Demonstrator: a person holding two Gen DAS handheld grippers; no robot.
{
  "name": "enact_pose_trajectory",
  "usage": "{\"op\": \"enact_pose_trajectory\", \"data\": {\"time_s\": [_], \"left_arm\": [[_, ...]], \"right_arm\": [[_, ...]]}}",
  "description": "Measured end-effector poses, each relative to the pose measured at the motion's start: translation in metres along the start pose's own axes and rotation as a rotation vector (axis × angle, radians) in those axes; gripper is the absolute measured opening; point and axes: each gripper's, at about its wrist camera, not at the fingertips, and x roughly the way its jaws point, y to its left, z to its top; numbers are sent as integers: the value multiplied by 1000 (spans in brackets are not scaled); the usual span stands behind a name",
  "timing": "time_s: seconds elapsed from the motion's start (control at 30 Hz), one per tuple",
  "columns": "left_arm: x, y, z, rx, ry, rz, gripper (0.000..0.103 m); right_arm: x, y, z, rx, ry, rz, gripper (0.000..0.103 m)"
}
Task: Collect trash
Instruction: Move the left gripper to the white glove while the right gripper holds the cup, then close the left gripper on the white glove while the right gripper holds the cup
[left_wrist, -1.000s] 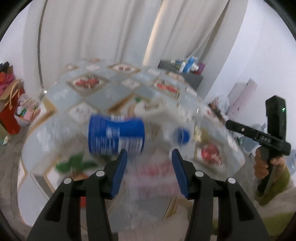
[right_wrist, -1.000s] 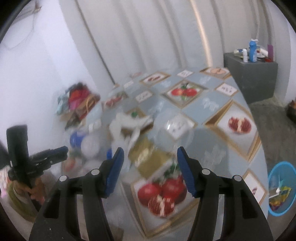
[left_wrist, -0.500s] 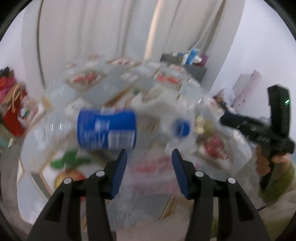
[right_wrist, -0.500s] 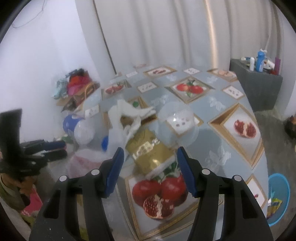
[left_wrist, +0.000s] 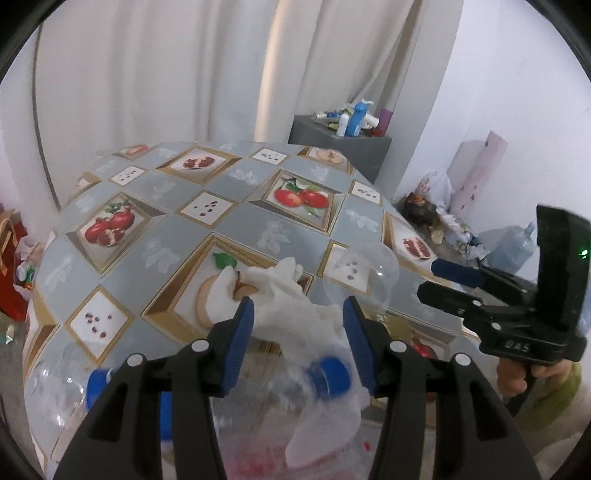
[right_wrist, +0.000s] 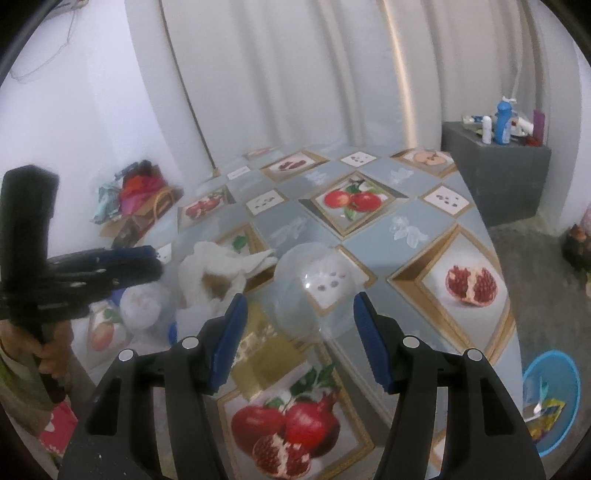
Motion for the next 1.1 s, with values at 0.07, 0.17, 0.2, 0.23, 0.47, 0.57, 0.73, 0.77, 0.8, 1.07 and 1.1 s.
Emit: {"op": "enact_pose_trajectory", "data": {"time_s": [0.07,0.17,0.2,0.23,0.47,0.57,0.73,0.77,0.8,1.07,1.1], "left_arm": [[10,-1,3,10,14,14,49],[25,0,7,5,52,38,49],[27,1,6,6,55,44,49],[30,1,7,9,60,53,49],[48,3,7,15,96,96,49],[54,5,6,8,110,108,45],[60,6,5,9,117,123,39],[61,6,5,10,119,126,38],[62,7,5,10,120,127,37],[63,6,5,11,121,129,30],[64,6,4,11,121,128,30]], "right_arm": [[5,-1,4,-12,3,1,57],[15,-2,11,-23,12,8,57],[19,-3,14,-28,17,11,57],[22,-3,16,-29,21,10,57],[45,-10,22,-26,67,18,62],[51,-9,22,-33,83,22,64],[60,-8,20,-47,107,15,64],[62,-8,20,-47,111,13,64],[63,-8,19,-46,115,13,64],[65,-7,19,-56,122,16,64],[65,-6,20,-58,122,15,64]]}}
